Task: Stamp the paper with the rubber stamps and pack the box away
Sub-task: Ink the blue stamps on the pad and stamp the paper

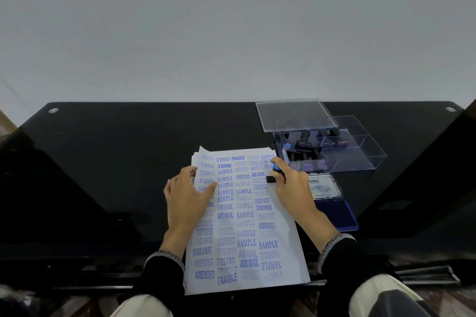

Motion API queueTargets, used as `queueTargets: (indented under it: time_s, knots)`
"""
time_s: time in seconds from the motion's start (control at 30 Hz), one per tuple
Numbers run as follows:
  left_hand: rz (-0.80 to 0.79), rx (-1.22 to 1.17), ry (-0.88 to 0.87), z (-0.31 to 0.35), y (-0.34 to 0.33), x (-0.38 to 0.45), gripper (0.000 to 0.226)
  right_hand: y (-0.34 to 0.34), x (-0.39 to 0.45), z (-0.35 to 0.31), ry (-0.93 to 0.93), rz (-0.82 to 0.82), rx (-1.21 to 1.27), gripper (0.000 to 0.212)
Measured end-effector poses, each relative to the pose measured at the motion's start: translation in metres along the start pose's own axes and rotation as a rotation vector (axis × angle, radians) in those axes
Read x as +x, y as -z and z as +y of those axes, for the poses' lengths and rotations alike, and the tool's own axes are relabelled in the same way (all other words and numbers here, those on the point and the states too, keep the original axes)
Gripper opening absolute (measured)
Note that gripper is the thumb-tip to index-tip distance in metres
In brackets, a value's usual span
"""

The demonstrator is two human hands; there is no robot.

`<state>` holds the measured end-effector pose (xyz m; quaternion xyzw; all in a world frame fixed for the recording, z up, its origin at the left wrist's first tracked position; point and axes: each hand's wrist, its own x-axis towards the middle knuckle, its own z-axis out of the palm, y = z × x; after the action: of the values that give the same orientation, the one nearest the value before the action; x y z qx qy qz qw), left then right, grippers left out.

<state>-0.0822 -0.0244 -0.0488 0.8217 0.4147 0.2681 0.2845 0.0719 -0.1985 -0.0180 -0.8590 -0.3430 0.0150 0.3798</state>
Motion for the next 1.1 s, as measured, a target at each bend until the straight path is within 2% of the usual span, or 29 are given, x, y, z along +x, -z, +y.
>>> queueTargets:
  time_s: [0.17,0.5,0.7,0.93,1.1]
  knots:
    - [-0.003,0.009,0.010,-0.002,-0.001,0.002,0.059,0.016,0.006,-0.001,-0.008,-0.052,0.102,0.035]
    - [0.002,0.013,0.010,-0.003,-0.002,0.002,0.059,0.046,0.006,-0.005,-0.161,0.221,0.617,0.025]
    - [-0.001,0.017,0.013,-0.002,-0.002,0.002,0.060,0.044,-0.006,0.010,-0.380,0.298,0.839,0.028]
    - [-0.009,0.020,0.006,-0.002,0.000,0.001,0.060,0.043,-0.013,0.016,-0.439,0.342,0.901,0.023]
    - [-0.016,0.067,0.003,0.001,-0.001,0.001,0.064,0.048,-0.012,0.011,-0.363,0.362,0.870,0.025]
